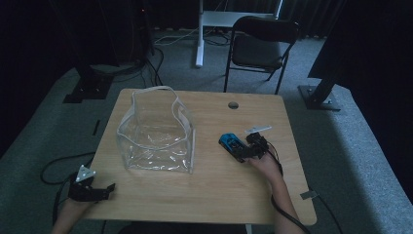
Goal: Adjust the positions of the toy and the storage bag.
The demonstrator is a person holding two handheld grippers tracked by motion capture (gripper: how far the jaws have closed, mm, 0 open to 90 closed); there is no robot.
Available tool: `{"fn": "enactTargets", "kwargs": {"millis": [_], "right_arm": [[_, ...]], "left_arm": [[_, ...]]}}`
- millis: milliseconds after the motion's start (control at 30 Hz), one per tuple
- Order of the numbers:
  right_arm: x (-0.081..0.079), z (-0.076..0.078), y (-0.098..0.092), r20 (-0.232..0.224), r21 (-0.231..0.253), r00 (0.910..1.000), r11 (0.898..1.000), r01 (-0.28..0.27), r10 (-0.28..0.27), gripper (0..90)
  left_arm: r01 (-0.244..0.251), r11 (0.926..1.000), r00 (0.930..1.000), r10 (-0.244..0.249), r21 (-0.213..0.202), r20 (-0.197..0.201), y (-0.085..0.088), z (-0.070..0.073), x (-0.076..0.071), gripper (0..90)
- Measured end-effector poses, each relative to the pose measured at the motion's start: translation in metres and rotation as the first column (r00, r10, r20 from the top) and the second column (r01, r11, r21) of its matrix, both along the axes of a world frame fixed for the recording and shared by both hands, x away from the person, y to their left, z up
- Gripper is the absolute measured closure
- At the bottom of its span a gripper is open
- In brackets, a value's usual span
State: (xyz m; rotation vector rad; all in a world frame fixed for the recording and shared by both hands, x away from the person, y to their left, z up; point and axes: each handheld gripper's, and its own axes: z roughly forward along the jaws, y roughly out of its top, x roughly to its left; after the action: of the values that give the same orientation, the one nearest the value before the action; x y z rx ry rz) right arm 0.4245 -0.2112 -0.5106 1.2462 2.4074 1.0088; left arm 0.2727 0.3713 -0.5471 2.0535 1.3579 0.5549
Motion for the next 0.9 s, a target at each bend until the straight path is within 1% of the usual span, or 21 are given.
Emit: {"fn": "enactTargets", "kwargs": {"millis": [33,133,167,200,267,367,400,433,567,633,667,700,767,900], "right_arm": [[0.000,0.000,0.000,0.000,0.000,1.0000,1.000,0.000,0.000,10.6],[0.006,-0.006,0.005,-0.016,-0.027,0.9998,1.000,-0.011,0.011,10.7],[0.007,-0.008,0.006,-0.014,-0.044,0.9999,0.999,-0.009,0.008,10.7],[0.009,-0.009,0.007,-0.024,-0.049,0.9996,0.999,-0.016,0.015,10.7],[0.011,-0.011,0.010,-0.027,-0.064,0.9995,0.998,-0.019,0.017,11.6],[0.015,-0.014,0.012,-0.038,-0.078,0.9991,0.997,-0.021,0.018,12.3],[0.017,-0.015,0.012,-0.044,-0.074,0.9988,0.997,-0.025,0.021,12.3],[0.018,-0.016,0.012,-0.042,-0.087,0.9989,0.996,-0.024,0.021,12.8],[0.020,-0.019,0.014,-0.050,-0.107,0.9983,0.994,-0.035,0.029,13.5],[0.020,-0.020,0.015,-0.052,-0.118,0.9983,0.992,-0.034,0.028,15.1],[0.020,-0.021,0.015,-0.060,-0.120,0.9977,0.992,-0.039,0.032,15.9],[0.020,-0.021,0.016,-0.059,-0.132,0.9977,0.990,-0.041,0.033,16.6],[0.020,-0.022,0.017,-0.052,-0.137,0.9979,0.990,-0.044,0.038,17.1],[0.019,-0.020,0.017,-0.058,-0.131,0.9964,0.989,-0.069,0.062,24.4]], "left_arm": [[0.000,1.0000,1.0000,0.000,0.000,0.000,0.000,0.000,0.000,0.4],[0.000,1.0000,1.0000,0.000,0.000,0.000,0.000,0.000,0.000,0.4],[0.000,1.0000,1.0000,0.000,0.000,0.000,0.000,0.000,0.000,0.4],[0.000,1.0000,1.0000,0.000,0.000,0.000,0.000,0.000,0.000,0.4],[0.000,1.0000,1.0000,0.000,0.000,0.000,0.000,0.000,0.000,0.4],[0.000,1.0000,1.0000,0.000,0.000,0.000,0.000,0.000,0.000,0.4],[0.000,1.0000,1.0000,0.000,0.000,0.000,0.000,0.000,0.000,0.4],[0.000,1.0000,1.0000,0.000,0.000,0.000,0.000,0.000,0.000,0.4],[0.000,1.0000,1.0000,0.000,0.000,0.000,0.000,0.000,0.000,0.4],[0.000,1.0000,1.0000,0.000,0.000,0.000,0.000,0.000,0.000,0.4],[0.000,1.0000,1.0000,0.000,0.000,0.000,0.000,0.000,0.000,0.4],[0.000,1.0000,1.0000,0.000,0.000,0.000,0.000,0.000,0.000,0.4],[0.000,1.0000,1.0000,0.000,0.000,0.000,0.000,0.000,0.000,0.4],[0.000,1.0000,1.0000,0.000,0.000,0.000,0.000,0.000,0.000,0.4]]}}
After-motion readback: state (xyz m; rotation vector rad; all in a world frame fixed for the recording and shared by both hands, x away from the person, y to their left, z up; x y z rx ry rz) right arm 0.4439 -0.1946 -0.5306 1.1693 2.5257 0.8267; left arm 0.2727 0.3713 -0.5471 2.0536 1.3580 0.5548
